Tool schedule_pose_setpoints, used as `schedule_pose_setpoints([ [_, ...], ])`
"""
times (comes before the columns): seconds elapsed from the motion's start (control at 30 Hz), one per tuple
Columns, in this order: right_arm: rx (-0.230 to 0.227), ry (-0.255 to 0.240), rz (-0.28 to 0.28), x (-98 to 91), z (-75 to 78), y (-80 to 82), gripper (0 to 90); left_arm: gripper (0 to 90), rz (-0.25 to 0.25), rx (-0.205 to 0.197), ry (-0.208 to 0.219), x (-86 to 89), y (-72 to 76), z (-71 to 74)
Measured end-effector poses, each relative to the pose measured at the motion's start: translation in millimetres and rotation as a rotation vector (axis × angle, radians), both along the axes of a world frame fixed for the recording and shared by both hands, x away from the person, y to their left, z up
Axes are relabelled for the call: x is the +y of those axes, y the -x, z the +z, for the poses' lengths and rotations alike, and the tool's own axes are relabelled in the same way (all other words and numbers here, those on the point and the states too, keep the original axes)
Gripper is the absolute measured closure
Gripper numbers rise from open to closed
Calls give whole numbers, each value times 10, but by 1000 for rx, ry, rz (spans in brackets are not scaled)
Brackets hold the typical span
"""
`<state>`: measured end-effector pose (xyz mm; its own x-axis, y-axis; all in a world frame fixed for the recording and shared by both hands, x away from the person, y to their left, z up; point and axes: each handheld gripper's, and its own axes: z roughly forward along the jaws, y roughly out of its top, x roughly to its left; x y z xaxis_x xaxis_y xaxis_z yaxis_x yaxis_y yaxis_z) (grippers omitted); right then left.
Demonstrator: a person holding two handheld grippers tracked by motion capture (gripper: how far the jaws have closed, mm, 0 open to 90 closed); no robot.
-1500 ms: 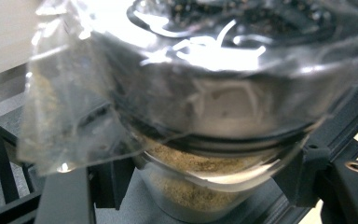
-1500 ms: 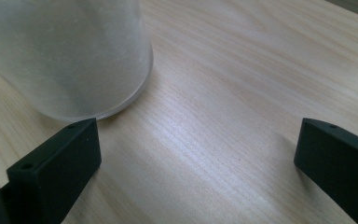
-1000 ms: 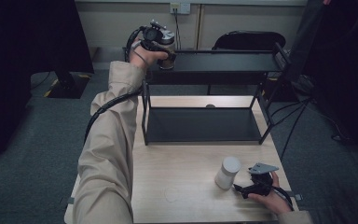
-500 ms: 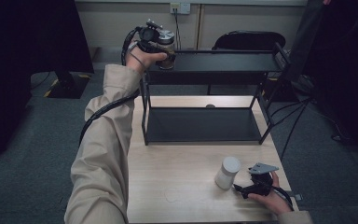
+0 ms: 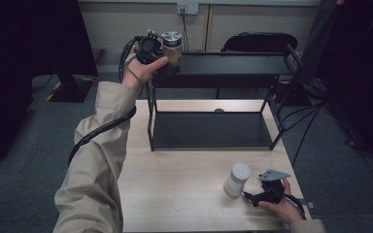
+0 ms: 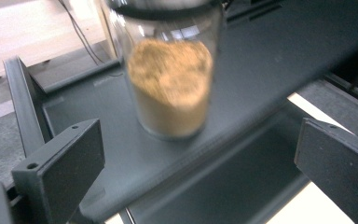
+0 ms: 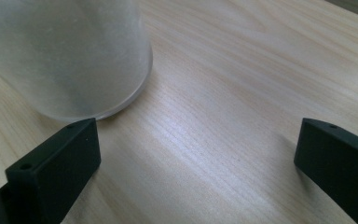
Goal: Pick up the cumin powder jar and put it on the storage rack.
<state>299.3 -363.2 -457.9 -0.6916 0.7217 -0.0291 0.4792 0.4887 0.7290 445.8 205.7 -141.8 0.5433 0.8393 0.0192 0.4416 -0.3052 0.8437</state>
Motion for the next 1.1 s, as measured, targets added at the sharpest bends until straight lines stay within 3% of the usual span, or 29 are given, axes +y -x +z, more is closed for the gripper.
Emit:
schedule_pose_setpoints([
  [0.3, 0, 0, 0, 0, 0, 0, 0, 15, -35, 5, -20, 151, 265, -218],
  [0.67, 0, 0, 0, 0, 0, 0, 0, 16, -59, 27, -12, 295, 578, -693],
  [0.83, 0, 1, 0, 1, 1, 1, 0, 16, -65, 40, -31, 329, 714, -951],
  [1.1, -1, 1, 0, 0, 0, 0, 0, 19, -63, 58, -10, 417, 844, -1254],
])
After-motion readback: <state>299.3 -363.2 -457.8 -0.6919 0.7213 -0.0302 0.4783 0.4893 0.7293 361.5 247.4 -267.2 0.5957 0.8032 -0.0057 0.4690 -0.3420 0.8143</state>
